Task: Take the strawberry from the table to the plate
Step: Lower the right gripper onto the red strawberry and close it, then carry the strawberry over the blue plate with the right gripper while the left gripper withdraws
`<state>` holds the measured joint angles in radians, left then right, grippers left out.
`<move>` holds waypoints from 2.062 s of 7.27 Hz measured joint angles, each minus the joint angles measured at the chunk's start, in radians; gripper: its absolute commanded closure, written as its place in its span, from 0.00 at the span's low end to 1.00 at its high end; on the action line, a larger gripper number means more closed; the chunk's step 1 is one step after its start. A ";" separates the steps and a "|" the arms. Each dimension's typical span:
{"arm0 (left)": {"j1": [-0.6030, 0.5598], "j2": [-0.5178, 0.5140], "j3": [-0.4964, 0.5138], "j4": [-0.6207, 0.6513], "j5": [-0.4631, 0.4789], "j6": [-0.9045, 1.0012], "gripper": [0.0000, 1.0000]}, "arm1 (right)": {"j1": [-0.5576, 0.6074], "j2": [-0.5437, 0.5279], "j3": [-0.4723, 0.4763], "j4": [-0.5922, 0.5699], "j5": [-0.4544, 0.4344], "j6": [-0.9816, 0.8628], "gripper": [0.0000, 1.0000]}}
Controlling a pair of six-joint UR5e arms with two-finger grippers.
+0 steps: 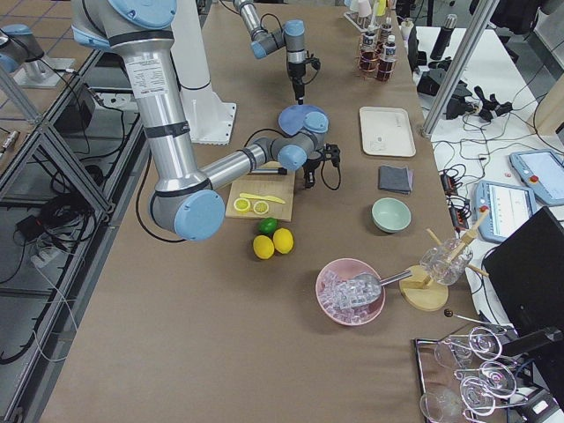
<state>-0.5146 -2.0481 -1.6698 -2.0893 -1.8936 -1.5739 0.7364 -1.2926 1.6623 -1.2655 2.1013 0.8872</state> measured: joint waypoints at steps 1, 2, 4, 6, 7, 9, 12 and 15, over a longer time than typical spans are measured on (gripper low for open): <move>-0.001 0.001 -0.001 0.000 0.000 0.000 0.28 | 0.000 0.008 -0.008 -0.001 -0.001 0.000 0.88; -0.001 0.001 -0.001 0.000 0.000 0.000 0.28 | 0.000 0.022 -0.020 -0.001 -0.001 0.001 1.00; -0.002 0.002 -0.002 0.000 0.001 0.000 0.28 | 0.013 0.041 -0.026 -0.002 0.006 -0.003 1.00; -0.018 0.015 -0.023 0.000 -0.001 0.003 0.29 | 0.028 0.099 0.016 -0.055 0.026 0.013 1.00; -0.046 0.038 -0.039 0.000 -0.006 0.021 0.28 | 0.005 0.158 0.041 -0.113 0.021 0.056 1.00; -0.126 0.110 -0.055 0.000 -0.047 0.161 0.28 | -0.124 0.281 0.055 -0.172 -0.060 0.211 1.00; -0.291 0.193 -0.044 0.001 -0.180 0.383 0.26 | -0.291 0.448 -0.054 -0.177 -0.211 0.377 1.00; -0.316 0.205 -0.052 -0.001 -0.198 0.412 0.24 | -0.304 0.511 -0.141 -0.162 -0.244 0.409 0.16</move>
<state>-0.8303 -1.8433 -1.7221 -2.0905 -2.0919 -1.1621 0.4327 -0.7820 1.5209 -1.4276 1.8573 1.2961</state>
